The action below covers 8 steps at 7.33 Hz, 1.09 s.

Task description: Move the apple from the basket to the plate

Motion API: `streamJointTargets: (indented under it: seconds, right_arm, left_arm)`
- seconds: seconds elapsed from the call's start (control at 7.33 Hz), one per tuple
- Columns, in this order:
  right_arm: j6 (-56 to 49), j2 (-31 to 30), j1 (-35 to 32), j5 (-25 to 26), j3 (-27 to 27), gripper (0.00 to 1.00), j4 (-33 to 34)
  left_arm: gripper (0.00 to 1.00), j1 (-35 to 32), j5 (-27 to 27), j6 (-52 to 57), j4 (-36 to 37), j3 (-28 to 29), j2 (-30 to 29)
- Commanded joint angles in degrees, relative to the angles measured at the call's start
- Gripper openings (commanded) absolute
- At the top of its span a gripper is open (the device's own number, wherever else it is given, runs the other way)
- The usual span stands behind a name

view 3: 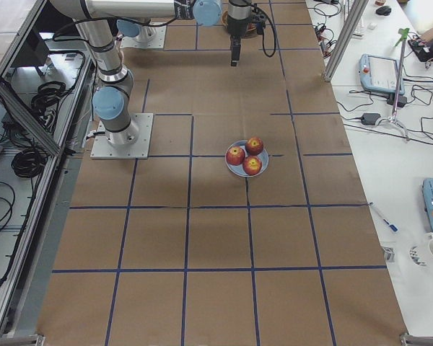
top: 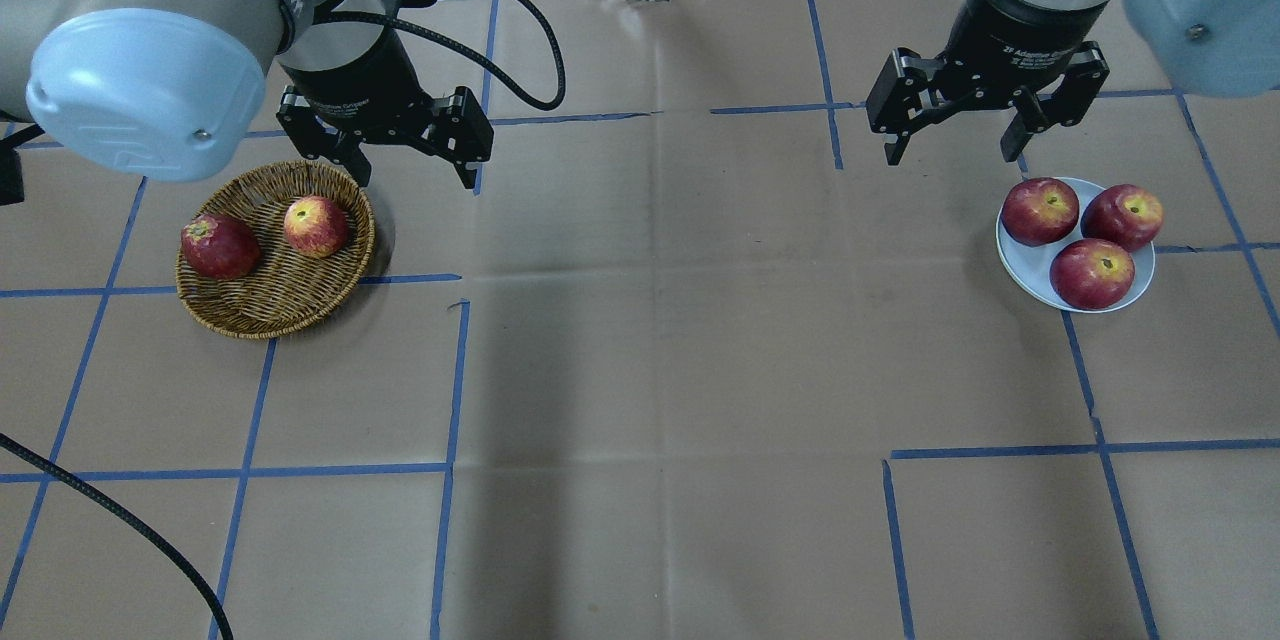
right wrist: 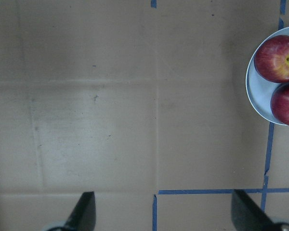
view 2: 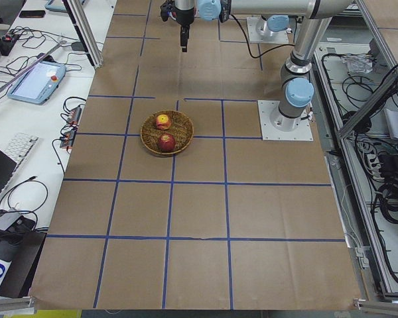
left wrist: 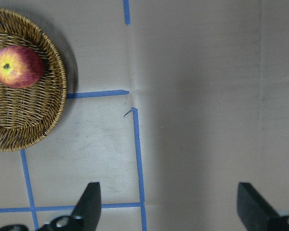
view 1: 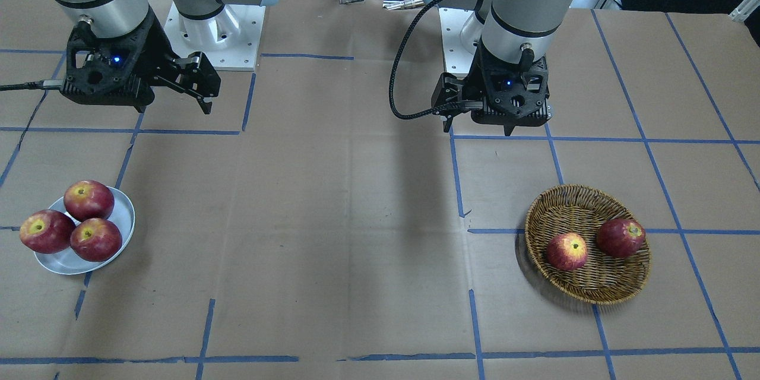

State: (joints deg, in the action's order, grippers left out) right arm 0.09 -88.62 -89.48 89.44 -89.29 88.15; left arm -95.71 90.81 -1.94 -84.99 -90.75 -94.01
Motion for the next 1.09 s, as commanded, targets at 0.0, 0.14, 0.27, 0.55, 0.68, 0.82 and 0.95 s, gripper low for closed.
streamJointTargets:
  seconds: [0.0, 0.14, 0.27, 0.55, 0.68, 0.82, 0.95]
  right_arm:
    - [0.0, -0.1, -0.1, -0.1, 0.0, 1.0, 0.0]
    - [0.0, -0.1, 0.0, -0.1, 0.1, 1.0, 0.0]
    - [0.0, -0.1, 0.0, -0.1, 0.1, 1.0, 0.0]
    - [0.0, -0.1, 0.0, -0.1, 0.1, 1.0, 0.0]
    - [0.0, -0.1, 0.0, -0.1, 0.1, 1.0, 0.0]
    - [0.0, -0.1, 0.0, -0.1, 0.1, 1.0, 0.0]
    - [0.0, -0.1, 0.0, -0.1, 0.1, 1.0, 0.0]
  left_arm:
    - [0.99, 0.0, 0.1, 0.0, 0.3, -0.1, 0.1]
    - [0.99, 0.1, 0.0, 0.0, 0.3, -0.1, 0.0]
    - [0.99, 0.1, 0.0, 0.0, 0.3, -0.2, 0.0]
    - [0.99, 0.1, 0.0, 0.0, 0.3, -0.3, 0.0]
    - [0.99, 0.2, 0.0, 0.0, 0.3, -0.3, 0.1]
    - [0.99, 0.3, 0.0, 0.0, 0.3, -0.9, 0.5]
    - [0.99, 0.4, 0.0, 0.0, 0.4, -1.1, 0.3]
